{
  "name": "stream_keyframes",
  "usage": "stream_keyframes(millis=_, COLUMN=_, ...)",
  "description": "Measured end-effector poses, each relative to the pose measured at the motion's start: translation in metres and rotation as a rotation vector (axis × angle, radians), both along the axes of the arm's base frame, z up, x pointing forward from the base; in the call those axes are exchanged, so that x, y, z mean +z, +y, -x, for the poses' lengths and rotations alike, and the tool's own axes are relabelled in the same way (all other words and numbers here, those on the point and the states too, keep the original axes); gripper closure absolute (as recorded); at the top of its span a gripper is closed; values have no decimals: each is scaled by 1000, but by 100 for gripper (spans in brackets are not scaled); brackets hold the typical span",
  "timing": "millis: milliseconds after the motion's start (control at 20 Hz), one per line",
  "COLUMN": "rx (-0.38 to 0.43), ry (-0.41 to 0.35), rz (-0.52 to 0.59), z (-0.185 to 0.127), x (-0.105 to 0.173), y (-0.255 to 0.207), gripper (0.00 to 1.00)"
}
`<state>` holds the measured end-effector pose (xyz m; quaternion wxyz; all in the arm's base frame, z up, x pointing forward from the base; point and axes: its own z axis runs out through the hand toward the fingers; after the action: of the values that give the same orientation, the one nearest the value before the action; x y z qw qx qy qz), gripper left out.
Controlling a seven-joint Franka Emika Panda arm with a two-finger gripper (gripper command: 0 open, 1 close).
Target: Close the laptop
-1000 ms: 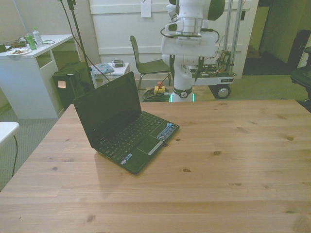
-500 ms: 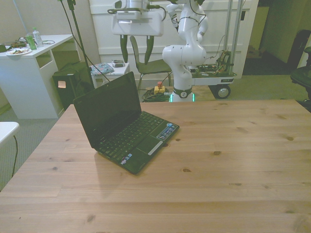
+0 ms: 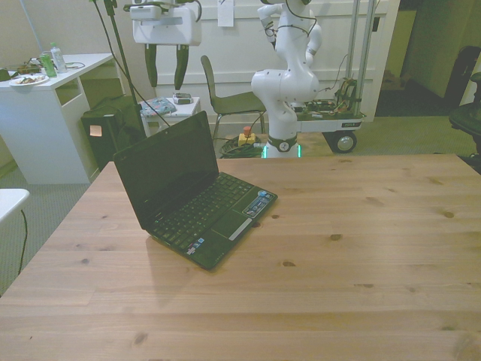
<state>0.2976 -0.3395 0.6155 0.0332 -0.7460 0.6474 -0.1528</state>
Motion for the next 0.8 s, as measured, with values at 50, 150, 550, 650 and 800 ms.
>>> stream_keyframes(millis=50, rx=-12, ry=1, rz=-8, z=5, x=-3, y=-10, gripper=0)
stream_keyframes(millis=150, rx=-34, ry=5, rz=-30, z=11, x=-11, y=-29, gripper=0)
stream_keyframes(millis=550, rx=-37, ry=56, rz=-91, z=-21, x=-44, y=-68, gripper=100)
stream_keyframes(millis=650, rx=-31, ry=73, rz=-115, z=-30, x=-51, y=-73, gripper=100)
stream_keyframes(millis=800, rx=-26, ry=101, rz=-135, z=-41, x=-64, y=-80, gripper=100)
